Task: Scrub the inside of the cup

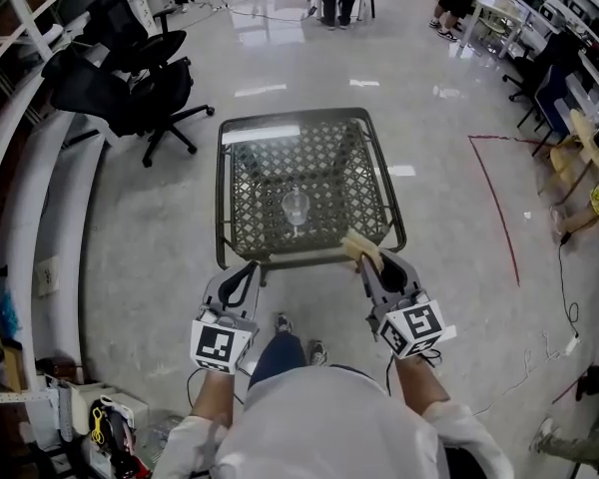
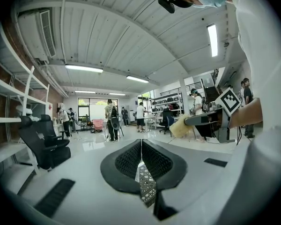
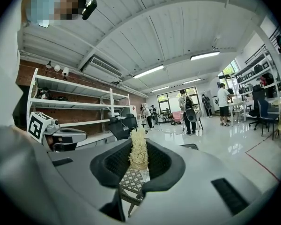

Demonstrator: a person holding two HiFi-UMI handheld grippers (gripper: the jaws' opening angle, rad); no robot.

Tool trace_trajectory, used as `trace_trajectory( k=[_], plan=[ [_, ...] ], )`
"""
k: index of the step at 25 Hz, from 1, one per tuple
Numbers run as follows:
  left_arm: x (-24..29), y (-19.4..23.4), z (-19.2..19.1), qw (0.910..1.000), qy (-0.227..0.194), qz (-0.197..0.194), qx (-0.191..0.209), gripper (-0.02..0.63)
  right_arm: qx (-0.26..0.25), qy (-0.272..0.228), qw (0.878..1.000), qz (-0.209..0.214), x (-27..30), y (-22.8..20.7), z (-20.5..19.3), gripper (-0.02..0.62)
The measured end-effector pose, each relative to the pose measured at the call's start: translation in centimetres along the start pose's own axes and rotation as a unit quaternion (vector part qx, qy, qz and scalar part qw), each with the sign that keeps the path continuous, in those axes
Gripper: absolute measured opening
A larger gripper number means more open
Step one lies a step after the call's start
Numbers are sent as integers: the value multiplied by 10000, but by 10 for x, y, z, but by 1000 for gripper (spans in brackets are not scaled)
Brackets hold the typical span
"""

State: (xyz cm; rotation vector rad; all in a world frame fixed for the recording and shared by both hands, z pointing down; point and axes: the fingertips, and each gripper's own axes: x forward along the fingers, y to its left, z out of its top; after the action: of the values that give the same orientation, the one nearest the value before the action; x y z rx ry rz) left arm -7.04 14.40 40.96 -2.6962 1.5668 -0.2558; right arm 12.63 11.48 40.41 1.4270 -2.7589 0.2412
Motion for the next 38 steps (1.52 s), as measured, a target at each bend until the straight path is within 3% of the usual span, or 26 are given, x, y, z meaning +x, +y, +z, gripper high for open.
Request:
trace_trajectory(
  k=[13, 22, 29, 38],
  plan=[
    [44, 57, -1, 9980, -132, -610, -65, 34, 58, -77, 9989, -467, 67, 0, 3, 86],
    [61, 78, -11, 9953, -162, -942, -150, 34, 129, -131, 9959, -886, 83, -2, 1, 86],
    [74, 83, -16, 9942, -94, -1030, -279, 34, 132, -62, 9951, -977, 93, -6, 2, 86],
    [103, 91, -17, 9952, -148, -913, -325, 34, 81, -15, 9971, -750, 118, -24, 8, 86]
  ],
)
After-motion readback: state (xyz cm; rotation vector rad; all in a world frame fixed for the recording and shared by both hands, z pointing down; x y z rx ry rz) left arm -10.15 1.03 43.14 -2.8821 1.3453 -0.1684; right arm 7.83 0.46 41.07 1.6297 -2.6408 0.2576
